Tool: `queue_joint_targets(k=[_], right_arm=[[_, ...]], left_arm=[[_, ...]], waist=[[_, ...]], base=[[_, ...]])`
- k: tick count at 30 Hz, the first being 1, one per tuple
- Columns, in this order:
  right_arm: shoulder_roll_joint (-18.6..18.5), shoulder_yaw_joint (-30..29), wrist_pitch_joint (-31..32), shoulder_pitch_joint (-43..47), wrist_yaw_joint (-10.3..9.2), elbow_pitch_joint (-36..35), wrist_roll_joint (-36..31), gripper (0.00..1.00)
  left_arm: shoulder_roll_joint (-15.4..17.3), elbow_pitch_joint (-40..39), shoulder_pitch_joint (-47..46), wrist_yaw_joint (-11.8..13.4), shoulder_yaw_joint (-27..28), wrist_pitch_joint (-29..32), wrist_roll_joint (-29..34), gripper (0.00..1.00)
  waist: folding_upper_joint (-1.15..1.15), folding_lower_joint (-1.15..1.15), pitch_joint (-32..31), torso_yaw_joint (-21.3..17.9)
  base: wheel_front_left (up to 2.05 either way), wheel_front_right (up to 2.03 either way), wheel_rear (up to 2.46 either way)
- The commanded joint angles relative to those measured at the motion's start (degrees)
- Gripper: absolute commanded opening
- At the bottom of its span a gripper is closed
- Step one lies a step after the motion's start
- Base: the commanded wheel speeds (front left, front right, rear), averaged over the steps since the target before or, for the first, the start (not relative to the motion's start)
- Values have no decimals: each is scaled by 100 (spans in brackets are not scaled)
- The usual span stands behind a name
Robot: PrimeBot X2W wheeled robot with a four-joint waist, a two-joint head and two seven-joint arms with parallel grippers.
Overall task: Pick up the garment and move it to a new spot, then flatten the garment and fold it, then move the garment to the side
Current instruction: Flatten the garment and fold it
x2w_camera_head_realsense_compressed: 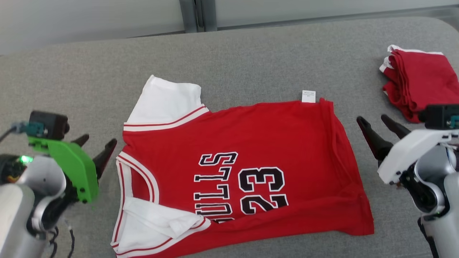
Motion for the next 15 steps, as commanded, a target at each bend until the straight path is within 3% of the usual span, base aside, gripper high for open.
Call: queue_joint_targets(k=[1, 7, 15], right_arm=[[-59, 138, -28, -320, -5, 152, 70, 100], [-213, 791, -68, -1438, -5, 891, 290, 100], [-274, 1465, 84, -2486, -5, 1816, 475, 100]], left_arm=[[-34, 166, -432, -147, -68, 124, 17, 100], [-319, 991, -1848, -503, -421, 653, -142, 100], [-542, 2057, -3159, -634, -872, 1022, -227, 100]], waist=[[0, 0, 460, -30], [0, 0, 972, -56], [0, 0, 1496, -185]], base=[[0, 0, 0], [0, 0, 0], [0, 0, 0]])
